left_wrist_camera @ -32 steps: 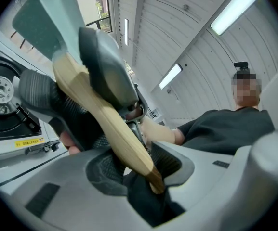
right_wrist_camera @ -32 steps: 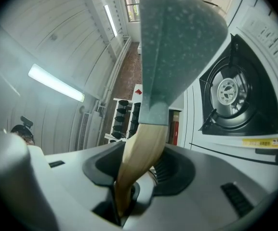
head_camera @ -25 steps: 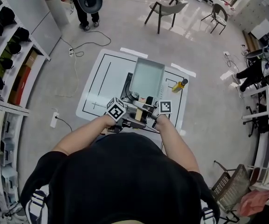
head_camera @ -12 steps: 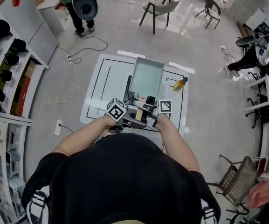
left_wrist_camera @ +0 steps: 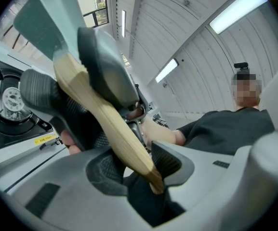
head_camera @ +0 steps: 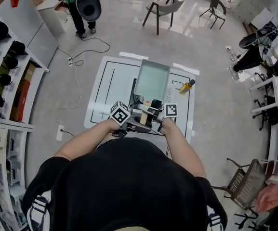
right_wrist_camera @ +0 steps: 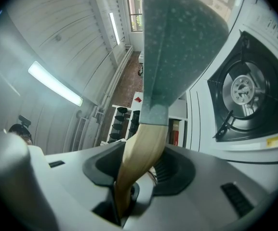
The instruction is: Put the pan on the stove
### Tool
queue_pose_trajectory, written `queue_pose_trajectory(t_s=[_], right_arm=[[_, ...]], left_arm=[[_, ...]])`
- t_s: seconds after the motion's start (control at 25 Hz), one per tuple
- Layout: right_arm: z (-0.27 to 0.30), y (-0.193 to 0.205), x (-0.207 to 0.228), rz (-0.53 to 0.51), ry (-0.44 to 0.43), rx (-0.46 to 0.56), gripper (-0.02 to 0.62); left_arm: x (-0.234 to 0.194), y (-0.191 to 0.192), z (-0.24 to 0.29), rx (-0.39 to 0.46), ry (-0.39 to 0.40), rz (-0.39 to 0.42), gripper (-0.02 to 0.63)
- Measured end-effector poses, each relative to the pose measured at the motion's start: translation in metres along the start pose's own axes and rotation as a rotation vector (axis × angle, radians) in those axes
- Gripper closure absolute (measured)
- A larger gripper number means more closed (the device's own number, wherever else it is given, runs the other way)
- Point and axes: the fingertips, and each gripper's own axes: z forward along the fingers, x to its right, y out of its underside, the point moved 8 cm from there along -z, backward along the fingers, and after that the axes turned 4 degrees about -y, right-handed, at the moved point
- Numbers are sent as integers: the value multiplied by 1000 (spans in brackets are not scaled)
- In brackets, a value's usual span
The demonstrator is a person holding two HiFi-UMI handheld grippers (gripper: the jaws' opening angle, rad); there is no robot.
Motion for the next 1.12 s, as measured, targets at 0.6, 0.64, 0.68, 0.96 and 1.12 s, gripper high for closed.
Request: queue_pose_trajectory(t_s=[0.6,0.64,0.68,0.96,1.12], right_arm=[[-3,4,8,19,24,7,425],[-2,4,8,18,26,3,425],[-2,4,9,20,28,2,425],[-4,6,20,51,32,6,431],[-6,6,28,66,49,-2,434]], left_arm=[[-5,4,0,-12,15,-10,451],[-6,5,0,-12,15,-12,451],[-7,6,0,-13,15,-14,451],[-14,10,0,-25,10,-28,451],[-22,13,1,-28,6,-37,451]])
